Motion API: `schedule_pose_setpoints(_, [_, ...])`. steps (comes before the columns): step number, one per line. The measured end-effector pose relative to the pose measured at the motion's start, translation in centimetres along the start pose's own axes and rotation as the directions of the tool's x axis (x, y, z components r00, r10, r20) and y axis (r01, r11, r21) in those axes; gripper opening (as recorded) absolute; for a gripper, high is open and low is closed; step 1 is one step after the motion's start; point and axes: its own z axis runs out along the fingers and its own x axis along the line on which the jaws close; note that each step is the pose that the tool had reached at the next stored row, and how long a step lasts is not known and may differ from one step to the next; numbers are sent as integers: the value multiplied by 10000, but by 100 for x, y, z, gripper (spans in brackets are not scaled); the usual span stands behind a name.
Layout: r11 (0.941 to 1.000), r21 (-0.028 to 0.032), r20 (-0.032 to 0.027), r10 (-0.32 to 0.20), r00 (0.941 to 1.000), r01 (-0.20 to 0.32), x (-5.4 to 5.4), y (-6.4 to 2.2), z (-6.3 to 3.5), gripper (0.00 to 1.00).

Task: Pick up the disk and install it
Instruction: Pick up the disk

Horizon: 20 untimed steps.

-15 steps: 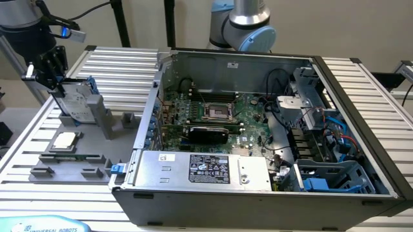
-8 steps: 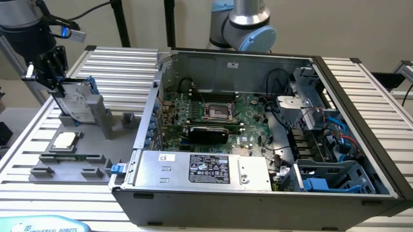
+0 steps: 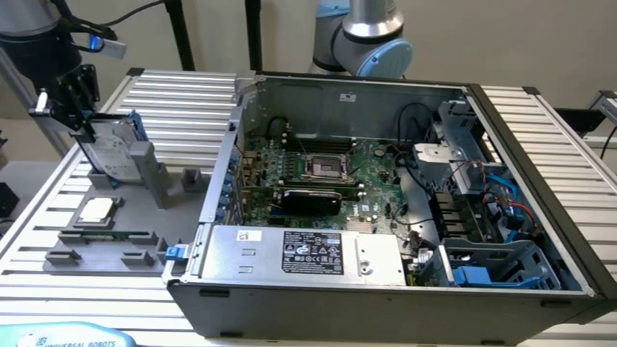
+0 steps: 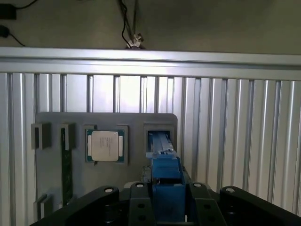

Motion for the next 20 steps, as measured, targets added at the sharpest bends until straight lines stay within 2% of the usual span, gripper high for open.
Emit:
schedule_pose_setpoints(6, [10000, -1, -1, 0, 10000, 0, -1, -2, -148, 33])
schedule_pose_setpoints(15, [10000, 0, 0, 0, 10000, 0, -1, -30, -556, 33])
schedule_pose_setpoints(20, [10000, -1, -1, 0, 10000, 0, -1, -77, -778, 33])
